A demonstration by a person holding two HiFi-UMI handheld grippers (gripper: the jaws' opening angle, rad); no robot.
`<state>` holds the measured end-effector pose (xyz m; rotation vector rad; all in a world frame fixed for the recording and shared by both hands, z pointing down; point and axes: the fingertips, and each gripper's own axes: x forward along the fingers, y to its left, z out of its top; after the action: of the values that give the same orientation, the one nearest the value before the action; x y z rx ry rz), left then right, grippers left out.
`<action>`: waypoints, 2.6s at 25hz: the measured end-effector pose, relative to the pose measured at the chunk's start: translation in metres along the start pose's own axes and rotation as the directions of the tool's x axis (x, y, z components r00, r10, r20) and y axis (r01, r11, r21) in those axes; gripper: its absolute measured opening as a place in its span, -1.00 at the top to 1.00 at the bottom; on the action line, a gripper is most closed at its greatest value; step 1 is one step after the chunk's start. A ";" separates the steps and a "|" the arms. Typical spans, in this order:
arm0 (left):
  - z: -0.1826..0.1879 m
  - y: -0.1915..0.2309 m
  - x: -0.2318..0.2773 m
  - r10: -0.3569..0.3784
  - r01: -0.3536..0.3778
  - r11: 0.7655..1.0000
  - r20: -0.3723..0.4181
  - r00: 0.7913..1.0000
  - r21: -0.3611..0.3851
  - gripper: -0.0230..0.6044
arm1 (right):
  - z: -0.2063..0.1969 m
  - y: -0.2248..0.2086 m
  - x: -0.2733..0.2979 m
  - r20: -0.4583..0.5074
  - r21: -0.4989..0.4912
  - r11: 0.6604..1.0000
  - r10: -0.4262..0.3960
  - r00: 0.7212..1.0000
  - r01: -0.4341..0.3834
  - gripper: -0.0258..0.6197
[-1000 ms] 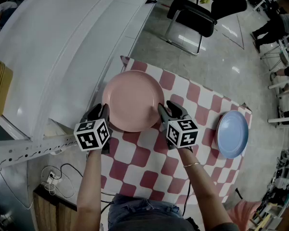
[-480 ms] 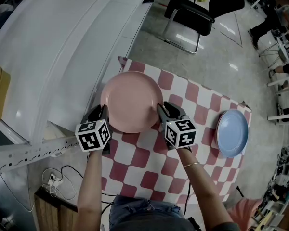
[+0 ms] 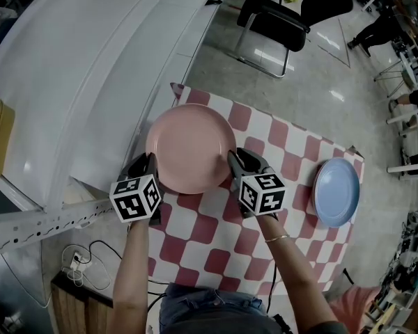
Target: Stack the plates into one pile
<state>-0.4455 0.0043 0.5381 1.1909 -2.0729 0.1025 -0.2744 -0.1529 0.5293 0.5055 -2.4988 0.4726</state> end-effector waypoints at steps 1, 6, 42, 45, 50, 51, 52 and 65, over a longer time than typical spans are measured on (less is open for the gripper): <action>0.002 -0.001 -0.001 0.000 0.000 1.000 0.005 1.000 0.002 0.72 | 0.000 0.000 -0.001 -0.002 0.006 1.000 0.000 1.000 0.000 0.64; 0.010 -0.005 -0.003 -0.008 0.007 1.000 0.019 1.000 0.008 0.73 | 0.006 0.000 -0.007 0.020 0.031 1.000 -0.007 1.000 0.007 0.66; -0.001 -0.220 -0.012 -0.315 0.316 0.923 -0.042 0.948 0.217 0.74 | -0.025 -0.118 -0.206 0.149 0.232 0.930 -0.323 0.935 0.285 0.68; -0.010 -0.247 -0.011 -0.342 0.346 0.907 -0.060 0.938 0.241 0.73 | -0.035 -0.133 -0.228 0.156 0.256 0.915 -0.357 0.921 0.311 0.68; -0.024 -0.295 -0.012 -0.384 0.395 0.876 -0.095 0.918 0.275 0.73 | -0.052 -0.160 -0.266 0.155 0.303 0.885 -0.413 0.898 0.355 0.68; -0.027 -0.304 -0.012 -0.391 0.403 0.871 -0.101 0.915 0.280 0.73 | -0.055 -0.165 -0.273 0.154 0.309 0.880 -0.421 0.894 0.361 0.68; -0.029 -0.312 -0.011 -0.397 0.411 0.866 -0.107 0.911 0.286 0.73 | -0.057 -0.171 -0.279 0.154 0.315 0.875 -0.430 0.889 0.369 0.69; -0.071 -0.414 -0.012 -0.467 0.502 0.794 -0.184 0.865 0.344 0.72 | -0.100 -0.228 -0.359 0.147 0.397 0.804 -0.532 0.834 0.443 0.69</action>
<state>-0.0811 -0.1933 0.4685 1.8922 -1.6441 0.3209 0.1517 -0.2173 0.4555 1.3977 -2.3790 0.6735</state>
